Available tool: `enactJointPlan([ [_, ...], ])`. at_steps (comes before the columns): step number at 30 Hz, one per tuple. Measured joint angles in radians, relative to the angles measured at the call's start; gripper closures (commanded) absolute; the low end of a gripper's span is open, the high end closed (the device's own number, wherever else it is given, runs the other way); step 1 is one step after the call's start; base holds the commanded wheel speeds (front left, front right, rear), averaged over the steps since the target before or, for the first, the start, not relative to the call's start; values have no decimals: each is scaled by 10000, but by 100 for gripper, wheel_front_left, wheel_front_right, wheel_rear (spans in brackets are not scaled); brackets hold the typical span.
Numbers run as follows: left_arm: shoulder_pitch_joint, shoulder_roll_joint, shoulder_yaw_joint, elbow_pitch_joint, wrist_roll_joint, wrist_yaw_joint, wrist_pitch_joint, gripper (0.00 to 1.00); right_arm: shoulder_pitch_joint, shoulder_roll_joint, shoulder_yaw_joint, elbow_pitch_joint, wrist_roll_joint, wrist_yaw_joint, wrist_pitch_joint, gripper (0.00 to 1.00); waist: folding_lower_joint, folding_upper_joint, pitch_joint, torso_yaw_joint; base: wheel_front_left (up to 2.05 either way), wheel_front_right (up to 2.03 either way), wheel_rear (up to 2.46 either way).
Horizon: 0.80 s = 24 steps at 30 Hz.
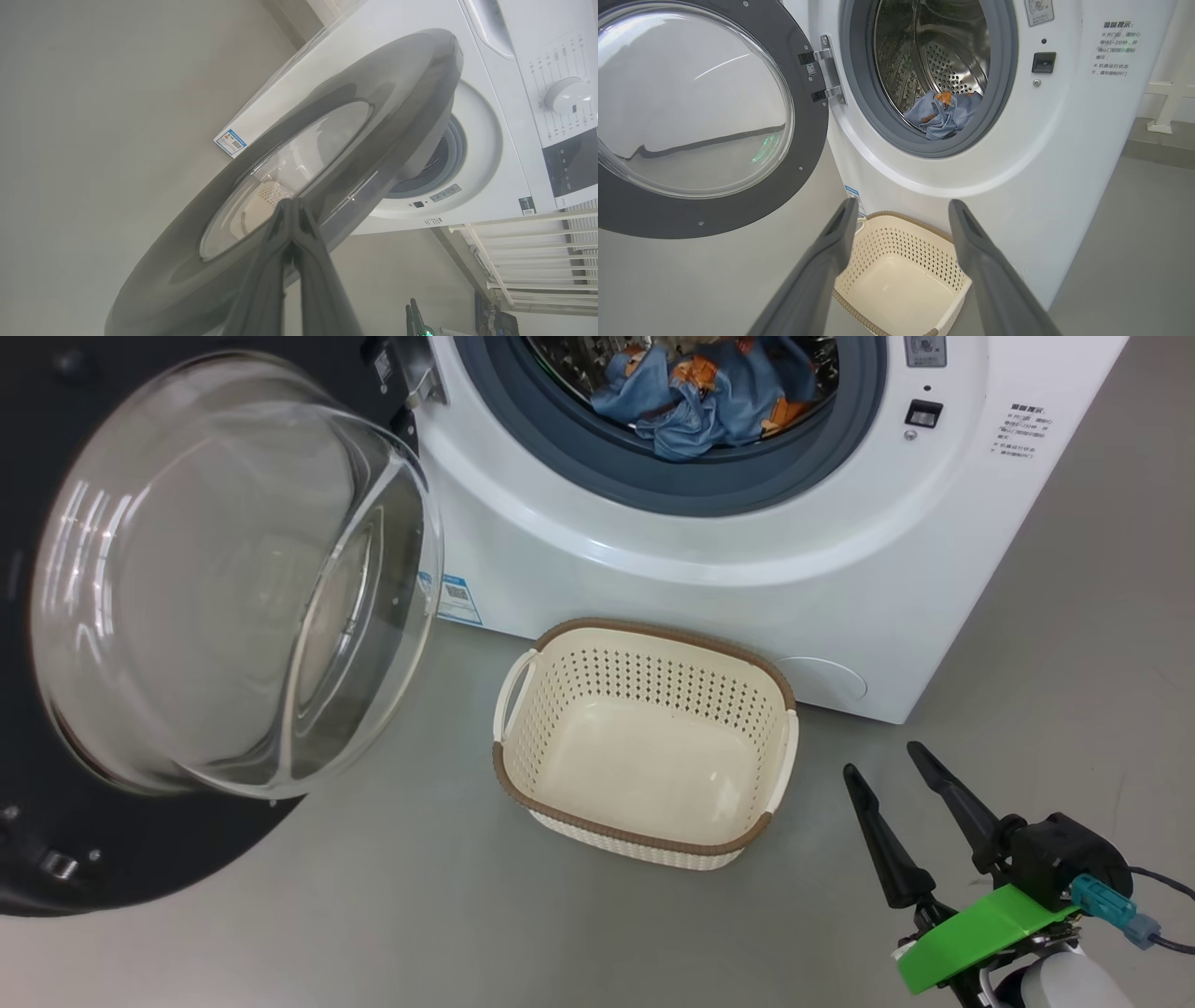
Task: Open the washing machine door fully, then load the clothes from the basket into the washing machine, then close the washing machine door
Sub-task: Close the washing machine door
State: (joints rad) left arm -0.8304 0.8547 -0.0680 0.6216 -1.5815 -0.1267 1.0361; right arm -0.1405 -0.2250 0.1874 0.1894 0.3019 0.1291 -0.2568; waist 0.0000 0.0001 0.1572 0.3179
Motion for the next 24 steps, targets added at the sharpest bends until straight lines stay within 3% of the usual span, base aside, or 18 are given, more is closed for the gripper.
enactJointPlan([
  [14,587,-502,-61,-1864,-282,2,757,100,42,205,-192,-59,0,0,0,0,1,0,-216,-243,0,0,0],
  [24,1001,-1432,84,-3628,-1085,2,1361,100,264,314,-451,-134,0,0,0,0,1,0,-287,-819,0,0,0],
])
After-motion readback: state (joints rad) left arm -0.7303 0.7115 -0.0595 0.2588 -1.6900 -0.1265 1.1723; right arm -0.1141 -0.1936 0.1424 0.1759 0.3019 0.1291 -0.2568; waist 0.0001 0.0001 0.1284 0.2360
